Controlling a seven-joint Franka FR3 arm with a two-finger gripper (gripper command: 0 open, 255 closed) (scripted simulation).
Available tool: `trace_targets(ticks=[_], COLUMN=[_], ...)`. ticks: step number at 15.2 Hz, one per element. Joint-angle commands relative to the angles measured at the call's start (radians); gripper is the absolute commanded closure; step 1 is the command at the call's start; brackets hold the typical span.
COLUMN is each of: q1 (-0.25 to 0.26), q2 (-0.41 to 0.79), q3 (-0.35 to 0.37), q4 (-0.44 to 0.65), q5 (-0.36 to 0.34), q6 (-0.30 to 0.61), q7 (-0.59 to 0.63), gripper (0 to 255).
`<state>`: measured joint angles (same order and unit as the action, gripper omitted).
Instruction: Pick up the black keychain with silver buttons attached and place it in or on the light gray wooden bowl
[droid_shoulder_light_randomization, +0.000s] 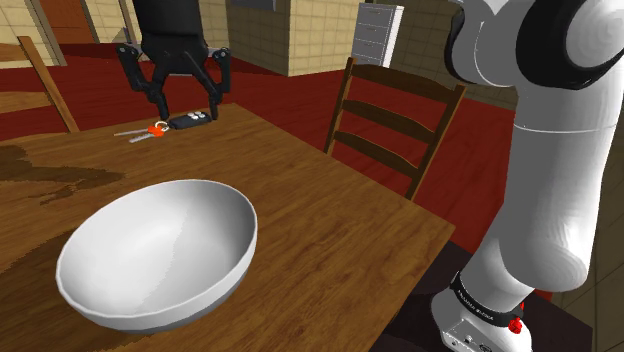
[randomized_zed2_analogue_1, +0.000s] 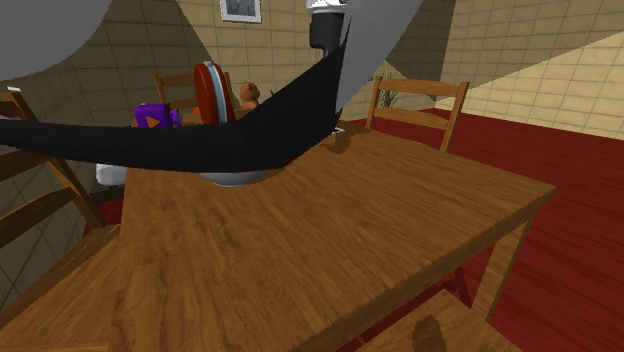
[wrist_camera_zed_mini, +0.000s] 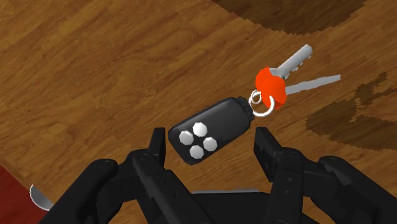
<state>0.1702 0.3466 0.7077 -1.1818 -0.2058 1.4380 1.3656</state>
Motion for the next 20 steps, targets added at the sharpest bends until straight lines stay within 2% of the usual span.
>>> trace_targets(ticks=[1, 6, 12, 20], q1=[0.018, 0.067, 0.038, 0.060], q2=[0.020, 0.069, -0.101, -0.249], q3=[-0.001, -0.005, 0.043, 0.092], q4=[0.057, 0.193, -0.024, -0.182], q5=[-0.013, -0.048, 0.056, 0.156], q6=[-0.040, -0.130, -0.062, -0.017], q7=[0.004, 0.010, 0.094, 0.198], gripper=[255, 255, 255, 255])
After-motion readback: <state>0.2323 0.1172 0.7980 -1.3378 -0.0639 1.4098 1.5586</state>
